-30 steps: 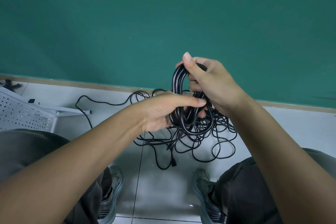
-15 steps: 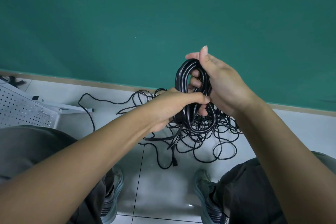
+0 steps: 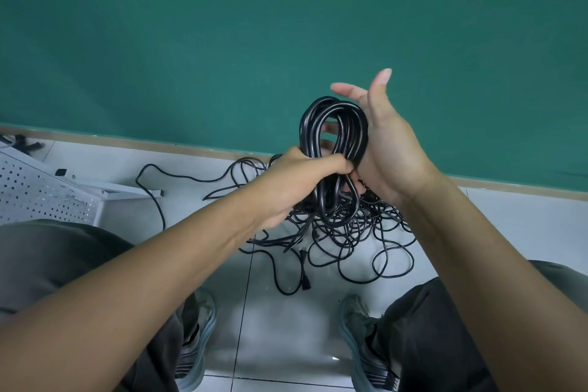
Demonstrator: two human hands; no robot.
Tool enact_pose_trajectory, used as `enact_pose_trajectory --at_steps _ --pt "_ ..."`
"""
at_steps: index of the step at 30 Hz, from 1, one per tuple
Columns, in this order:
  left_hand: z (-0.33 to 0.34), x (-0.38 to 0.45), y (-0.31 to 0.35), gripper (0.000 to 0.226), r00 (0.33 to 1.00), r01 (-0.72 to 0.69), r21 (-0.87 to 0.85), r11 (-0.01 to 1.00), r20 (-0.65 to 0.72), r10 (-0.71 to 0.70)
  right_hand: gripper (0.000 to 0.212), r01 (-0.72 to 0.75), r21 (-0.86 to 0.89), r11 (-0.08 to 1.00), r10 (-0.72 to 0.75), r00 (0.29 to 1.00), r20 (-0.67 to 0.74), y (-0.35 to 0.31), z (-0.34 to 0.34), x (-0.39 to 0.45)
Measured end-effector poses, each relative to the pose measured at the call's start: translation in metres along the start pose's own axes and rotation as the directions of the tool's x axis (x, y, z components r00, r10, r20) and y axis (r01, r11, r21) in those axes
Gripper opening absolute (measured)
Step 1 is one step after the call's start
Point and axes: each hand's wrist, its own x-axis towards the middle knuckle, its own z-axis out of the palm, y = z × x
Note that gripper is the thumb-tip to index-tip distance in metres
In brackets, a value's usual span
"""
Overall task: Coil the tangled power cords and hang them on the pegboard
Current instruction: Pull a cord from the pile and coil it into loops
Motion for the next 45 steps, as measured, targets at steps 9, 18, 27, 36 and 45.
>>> enact_pose_trajectory --at_steps 9,18,27,36,45 --pt "-0.031 0.003 0.023 0.027 0.992 -0.089 -0.285 0.955 -0.109 0.060 0.094 0.012 -0.074 0.997 0.009 0.958 0.286 0.033 0.006 -0.004" --pt "-0.045 0.010 0.025 0.022 0.970 -0.120 -0.517 0.848 -0.241 -0.010 0.064 0.155 -0.421 0.894 -0.033 0.959 0.283 0.051 0.008 0.000" --pt "-0.041 0.015 0.016 0.024 0.989 -0.069 -0.467 0.882 -0.145 0.001 0.042 0.232 -0.375 0.898 -0.159 0.963 0.216 0.061 0.009 -0.001" --pt "-0.037 0.010 0.020 0.021 0.993 -0.072 -0.406 0.911 -0.114 0.028 0.089 0.071 -0.417 0.906 -0.039 0.996 0.084 0.053 0.016 -0.012" --pt "-0.035 0.010 0.016 0.028 0.994 -0.026 -0.379 0.925 -0.111 -0.017 0.080 -0.077 -0.354 0.932 0.138 0.979 0.149 0.049 0.016 -0.013"
